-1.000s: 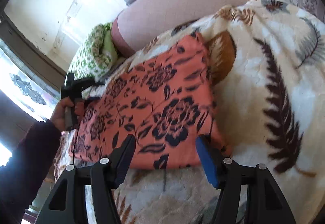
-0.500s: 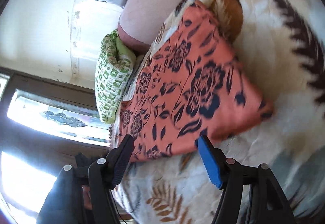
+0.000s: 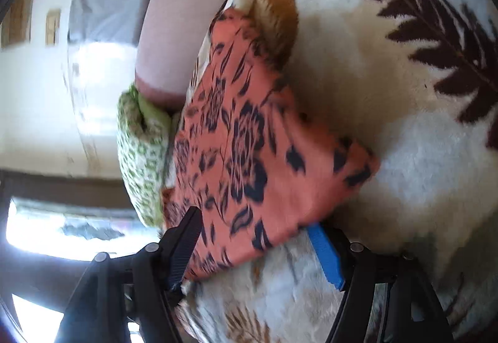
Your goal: Fold small clothes
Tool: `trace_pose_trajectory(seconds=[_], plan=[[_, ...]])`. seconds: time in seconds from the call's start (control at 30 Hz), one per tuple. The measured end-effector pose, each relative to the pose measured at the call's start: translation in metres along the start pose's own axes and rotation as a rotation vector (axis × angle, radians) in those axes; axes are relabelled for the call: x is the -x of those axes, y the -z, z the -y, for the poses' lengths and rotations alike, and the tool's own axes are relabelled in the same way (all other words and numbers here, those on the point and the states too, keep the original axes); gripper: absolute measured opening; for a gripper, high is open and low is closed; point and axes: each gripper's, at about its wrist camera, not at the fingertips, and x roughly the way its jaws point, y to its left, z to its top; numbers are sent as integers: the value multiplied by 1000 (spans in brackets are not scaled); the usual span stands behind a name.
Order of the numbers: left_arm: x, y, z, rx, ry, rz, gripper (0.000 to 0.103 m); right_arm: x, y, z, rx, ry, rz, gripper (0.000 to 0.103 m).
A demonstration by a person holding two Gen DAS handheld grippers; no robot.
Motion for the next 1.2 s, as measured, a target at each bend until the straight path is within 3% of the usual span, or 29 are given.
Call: trace_pose_trajectory(seconds=[0.17, 0.23, 0.27, 0.3, 0.37, 0.4, 0.43, 0.5, 0.63, 0.87, 1.03, 1.2], plan=[[1, 6, -5, 4, 58, 77, 80, -10, -10, -9, 21, -12, 61, 72], [-1, 9, -5, -7, 50, 90, 58, -15, -12, -14, 49, -23, 80, 74], [-3, 9, -4, -14, 44, 90, 52, -17, -12, -17, 66, -18, 85, 74], [-6, 9, -4, -23, 37, 88, 49, -19, -12, -20, 86, -15, 90, 69], [-12, 8, -6, -23, 27, 97, 47, -26, -10, -25, 140, 35, 82, 47], [-14, 7, -8, -6, 36, 102, 45, -30, -10, -24, 156, 77, 75, 25], [-15, 8, -9, -3, 38, 104, 39, -34, -10, -20, 158, 102, 70, 23], [-15, 7, -4, -25, 29, 103, 31, -34, -9, -22, 159, 95, 84, 23], [4, 6, 9, -90, 31, 120, 23, -21, 4, -48, 304, 138, 139, 19], [49, 33, 23, -228, 25, 101, 22, 16, 30, -60, 330, 164, 159, 18], [86, 68, -4, -254, 34, 59, 22, 57, 65, -58, 337, 182, 148, 18], [115, 112, -40, -272, -3, 43, 22, 97, 108, -36, 295, 185, 113, 18]])
